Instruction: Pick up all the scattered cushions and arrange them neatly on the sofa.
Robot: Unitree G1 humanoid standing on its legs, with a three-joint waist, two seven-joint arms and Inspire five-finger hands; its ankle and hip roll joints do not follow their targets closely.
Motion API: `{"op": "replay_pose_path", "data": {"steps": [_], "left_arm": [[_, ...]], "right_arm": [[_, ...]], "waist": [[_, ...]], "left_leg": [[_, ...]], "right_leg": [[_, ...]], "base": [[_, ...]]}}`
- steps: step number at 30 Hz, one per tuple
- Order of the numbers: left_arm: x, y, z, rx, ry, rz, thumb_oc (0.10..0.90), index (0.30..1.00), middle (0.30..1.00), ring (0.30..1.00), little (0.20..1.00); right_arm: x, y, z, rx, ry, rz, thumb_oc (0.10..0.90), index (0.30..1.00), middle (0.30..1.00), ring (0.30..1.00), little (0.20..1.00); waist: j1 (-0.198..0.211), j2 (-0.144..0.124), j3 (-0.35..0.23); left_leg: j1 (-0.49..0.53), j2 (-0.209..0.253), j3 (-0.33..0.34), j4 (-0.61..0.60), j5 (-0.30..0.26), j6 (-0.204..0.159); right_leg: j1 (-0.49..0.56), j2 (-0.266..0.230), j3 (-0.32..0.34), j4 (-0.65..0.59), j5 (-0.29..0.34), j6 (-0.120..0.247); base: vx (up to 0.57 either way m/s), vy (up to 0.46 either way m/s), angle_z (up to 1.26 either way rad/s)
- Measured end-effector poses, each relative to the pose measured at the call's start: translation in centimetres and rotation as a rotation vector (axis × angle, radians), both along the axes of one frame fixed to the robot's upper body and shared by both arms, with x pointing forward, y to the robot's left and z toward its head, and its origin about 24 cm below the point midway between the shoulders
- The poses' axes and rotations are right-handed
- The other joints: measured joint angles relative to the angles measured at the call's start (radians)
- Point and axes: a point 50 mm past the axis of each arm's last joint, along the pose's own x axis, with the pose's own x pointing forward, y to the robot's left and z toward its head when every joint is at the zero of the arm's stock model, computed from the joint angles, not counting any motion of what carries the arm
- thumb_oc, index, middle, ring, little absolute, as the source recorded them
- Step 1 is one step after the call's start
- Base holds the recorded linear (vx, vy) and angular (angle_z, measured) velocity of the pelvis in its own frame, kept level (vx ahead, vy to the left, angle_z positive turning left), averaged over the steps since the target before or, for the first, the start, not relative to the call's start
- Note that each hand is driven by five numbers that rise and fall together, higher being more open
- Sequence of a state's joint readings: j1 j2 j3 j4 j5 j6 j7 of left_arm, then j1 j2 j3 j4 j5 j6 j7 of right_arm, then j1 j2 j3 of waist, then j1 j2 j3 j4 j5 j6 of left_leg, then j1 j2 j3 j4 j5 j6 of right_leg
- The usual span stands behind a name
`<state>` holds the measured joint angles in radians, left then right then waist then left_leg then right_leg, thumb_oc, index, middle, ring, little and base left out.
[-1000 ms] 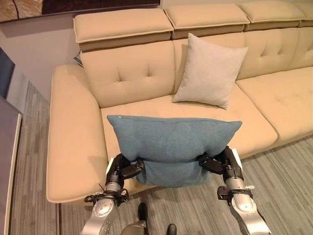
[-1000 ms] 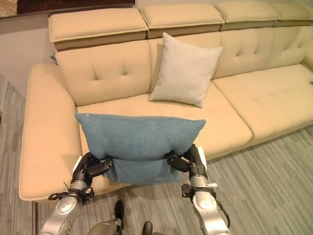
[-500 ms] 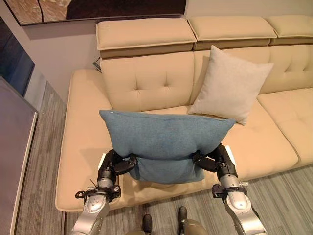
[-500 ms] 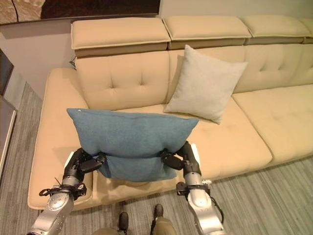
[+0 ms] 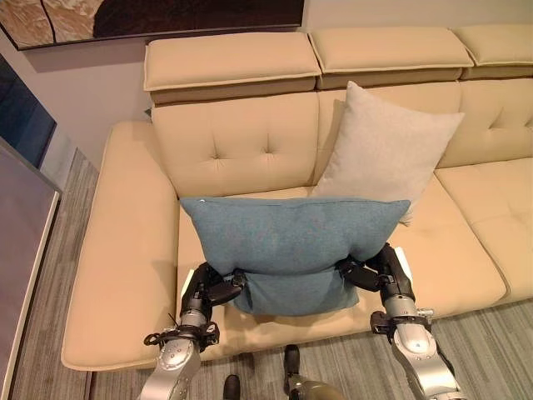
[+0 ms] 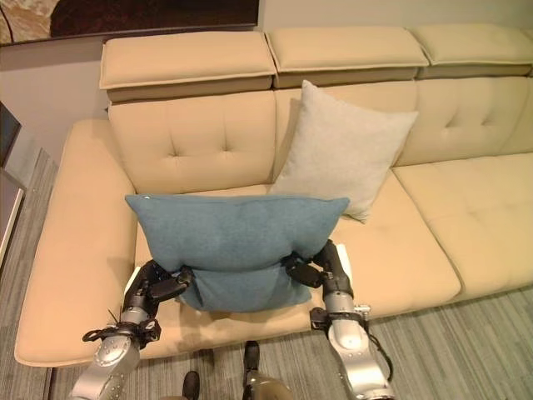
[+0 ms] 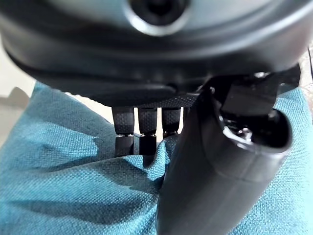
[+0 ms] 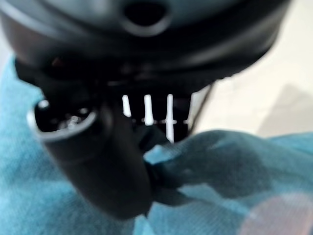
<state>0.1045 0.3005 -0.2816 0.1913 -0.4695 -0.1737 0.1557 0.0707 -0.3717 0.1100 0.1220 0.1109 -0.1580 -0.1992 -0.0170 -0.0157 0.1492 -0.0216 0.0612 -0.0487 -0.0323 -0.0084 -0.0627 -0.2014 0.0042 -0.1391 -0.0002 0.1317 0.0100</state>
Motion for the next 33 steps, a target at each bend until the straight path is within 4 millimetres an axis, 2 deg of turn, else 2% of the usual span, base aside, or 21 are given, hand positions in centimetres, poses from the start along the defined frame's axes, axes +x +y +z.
{"op": "replay_pose_path", "data": {"steps": [1,2,3,4,5,6,8,9,11,12,15,19,21,24,27,29,30,31,33], "left_arm": [[0.3,-0.6,-0.1,-0.021,0.001,-0.002,0.4,0.3,0.3,0.3,0.3],[0.6,-1.3,-0.2,-0.034,0.002,-0.014,0.4,0.3,0.3,0.3,0.3],[1.0,-1.6,0.2,-0.03,-0.016,-0.043,0.4,0.3,0.3,0.3,0.3],[1.0,-1.8,0.2,-0.029,-0.014,-0.056,0.4,0.3,0.3,0.3,0.3],[0.7,-1.3,0.0,-0.012,-0.001,-0.051,0.4,0.3,0.3,0.3,0.3],[0.2,-0.5,-0.4,0.01,0.017,-0.042,0.4,0.3,0.3,0.3,0.3],[-0.7,0.3,-1.0,0.034,0.057,-0.036,0.4,0.3,0.3,0.3,0.3],[-1.3,0.6,-1.4,0.039,0.075,-0.028,0.4,0.3,0.3,0.3,0.3],[-1.2,0.5,-1.2,0.03,0.066,-0.021,0.4,0.3,0.3,0.3,0.3],[-1.2,0.5,-1.1,0.033,0.06,-0.025,0.4,0.3,0.3,0.3,0.3],[-1.1,0.8,-0.8,0.042,0.049,-0.029,0.4,0.3,0.3,0.3,0.3],[-1.0,1.3,-0.5,0.055,0.041,-0.022,0.4,0.3,0.3,0.3,0.3],[-0.8,1.6,-0.2,0.057,0.026,-0.01,0.4,0.3,0.3,0.3,0.3],[-0.6,2.0,0.5,0.068,0.0,-0.004,0.4,0.3,0.3,0.3,0.3],[-0.2,2.0,0.9,0.079,-0.02,0.0,0.4,0.3,0.3,0.3,0.3],[1.2,1.7,2.1,0.103,-0.072,0.011,0.4,0.3,0.3,0.3,0.3],[2.6,1.4,3.1,0.121,-0.12,0.014,0.4,0.3,0.3,0.3,0.3],[5.0,1.0,5.2,0.13,-0.202,0.037,0.4,0.3,0.3,0.3,0.3],[7.2,0.8,7.0,0.142,-0.261,0.065,0.4,0.3,0.3,0.3,0.3]], "right_arm": [[-0.4,-0.3,-0.2,-0.004,0.007,-0.011,0.4,0.3,0.3,0.3,0.3],[-1.2,-1.1,-0.5,0.0,0.02,-0.046,0.4,0.3,0.3,0.3,0.3],[-1.5,-1.8,-0.7,0.006,0.031,-0.075,0.4,0.3,0.3,0.3,0.3],[-1.5,-2.1,-0.6,0.004,0.033,-0.09,0.4,0.3,0.3,0.3,0.3],[-1.2,-1.6,-0.5,0.012,0.026,-0.072,0.4,0.3,0.3,0.3,0.3],[-0.7,-1.0,-0.2,0.013,0.014,-0.038,0.4,0.3,0.3,0.3,0.3],[-0.5,-0.3,-0.2,0.017,0.013,-0.002,0.4,0.3,0.3,0.3,0.3],[-1.0,-0.1,-0.7,0.018,0.037,0.01,0.4,0.3,0.3,0.3,0.3],[-1.2,-0.2,-0.8,0.016,0.043,0.005,0.4,0.3,0.3,0.3,0.3],[-1.1,-0.2,-0.8,0.02,0.043,0.0,0.4,0.3,0.3,0.3,0.3],[-1.1,-0.1,-0.8,0.022,0.042,0.003,0.4,0.3,0.3,0.3,0.3],[-1.1,0.2,-0.8,0.024,0.043,0.018,0.4,0.3,0.3,0.3,0.3],[-1.0,0.4,-0.7,0.026,0.038,0.028,0.4,0.3,0.3,0.3,0.3],[-0.6,0.8,-0.5,0.025,0.028,0.042,0.4,0.3,0.3,0.3,0.3],[0.1,0.9,0.2,0.013,-0.004,0.047,0.4,0.3,0.3,0.3,0.3],[1.5,1.2,1.6,0.005,-0.066,0.036,0.4,0.3,0.3,0.3,0.3],[2.8,1.6,2.8,0.002,-0.119,0.026,0.4,0.3,0.3,0.3,0.3],[5.1,2.0,5.1,-0.008,-0.211,0.017,0.4,0.3,0.3,0.3,0.3],[6.9,2.3,6.8,-0.009,-0.266,-0.006,0.4,0.3,0.3,0.3,0.3]], "waist": [[-0.008,0.014,0.009],[-0.017,0.026,0.006],[-0.022,0.016,0.021],[-0.021,0.017,0.025],[0.017,-0.019,0.023],[0.038,-0.031,0.023],[0.038,-0.016,0.021],[0.029,0.0,0.011],[0.023,0.005,0.008],[0.023,-0.003,0.006],[0.004,-0.022,-0.005],[0.005,-0.028,-0.007],[0.005,-0.033,-0.013],[0.022,-0.05,-0.024],[0.03,-0.051,-0.025],[0.029,-0.052,-0.025],[0.03,-0.05,-0.026],[0.029,-0.045,-0.028],[0.026,-0.043,-0.027]], "left_leg": [[-0.018,0.004,-0.036,0.03,-0.021,-0.01],[-0.081,0.009,-0.06,0.111,-0.058,-0.051],[-0.206,0.027,0.005,0.325,-0.109,-0.105],[-0.31,0.048,0.101,0.461,-0.132,-0.095],[-0.325,0.006,0.117,0.402,-0.126,-0.037],[-0.307,-0.027,0.117,0.316,-0.111,0.001],[-0.234,-0.045,0.119,0.187,-0.079,0.038],[-0.148,-0.044,0.115,0.086,-0.034,0.051],[-0.121,-0.04,0.116,0.057,0.048,0.056],[-0.117,-0.043,0.125,0.053,0.065,0.06],[-0.098,-0.063,0.138,0.031,0.066,0.063],[-0.032,-0.082,0.148,0.012,0.066,0.063],[-0.026,-0.086,0.146,0.004,0.066,0.064],[-0.025,-0.087,0.142,-0.016,0.066,0.064],[-0.031,-0.082,0.137,-0.026,0.066,0.064],[-0.07,-0.075,0.124,-0.027,0.067,0.066],[-0.117,-0.072,0.122,-0.022,0.084,0.086],[-0.19,-0.066,0.118,-0.039,0.106,0.082],[-0.241,-0.066,0.11,-0.055,0.138,0.081]], "right_leg": [[0.004,0.003,-0.015,0.035,-0.029,-0.012],[0.002,0.001,-0.065,0.096,-0.112,-0.043],[-0.003,-0.017,-0.101,0.241,-0.252,-0.084],[-0.006,-0.015,-0.118,0.238,-0.259,-0.086],[-0.026,-0.036,-0.087,0.237,-0.259,-0.084],[-0.027,-0.043,-0.061,0.231,-0.256,-0.079],[0.012,-0.038,-0.05,0.197,-0.238,-0.052],[0.06,-0.023,-0.047,0.162,-0.23,-0.04],[0.073,-0.015,-0.045,0.153,-0.226,-0.034],[0.074,-0.017,-0.034,0.15,-0.225,-0.033],[0.094,-0.034,-0.018,0.114,-0.213,-0.014],[0.176,-0.051,-0.003,0.048,-0.182,0.031],[0.191,-0.054,0.008,0.025,-0.176,0.04],[0.208,-0.049,0.008,-0.019,-0.174,0.039],[0.208,-0.042,0.008,-0.042,-0.168,0.032],[0.179,-0.032,0.007,-0.06,-0.157,0.022],[0.134,-0.029,0.009,-0.064,-0.132,0.031],[0.063,-0.022,0.01,-0.087,-0.102,0.025],[0.009,-0.019,0.008,-0.092,-0.08,0.024]], "base": [[0.21,-0.141,0.92],[0.25,-0.092,1.7],[0.11,0.029,1.82],[0.15,0.051,1.17],[0.19,0.069,0.09],[0.21,0.085,-0.43],[0.19,0.103,-0.37],[0.17,0.108,-0.21],[0.12,0.075,-0.21],[0.09,0.057,-0.26],[0.09,0.053,-0.15],[0.08,0.035,-0.1],[0.05,0.017,0.04],[0.04,0.002,0.06],[-0.02,-0.009,0.02],[-0.15,0.001,0.04],[-0.25,0.023,-0.08],[-0.18,0.029,-0.09],[-0.11,0.031,0.03]]}}
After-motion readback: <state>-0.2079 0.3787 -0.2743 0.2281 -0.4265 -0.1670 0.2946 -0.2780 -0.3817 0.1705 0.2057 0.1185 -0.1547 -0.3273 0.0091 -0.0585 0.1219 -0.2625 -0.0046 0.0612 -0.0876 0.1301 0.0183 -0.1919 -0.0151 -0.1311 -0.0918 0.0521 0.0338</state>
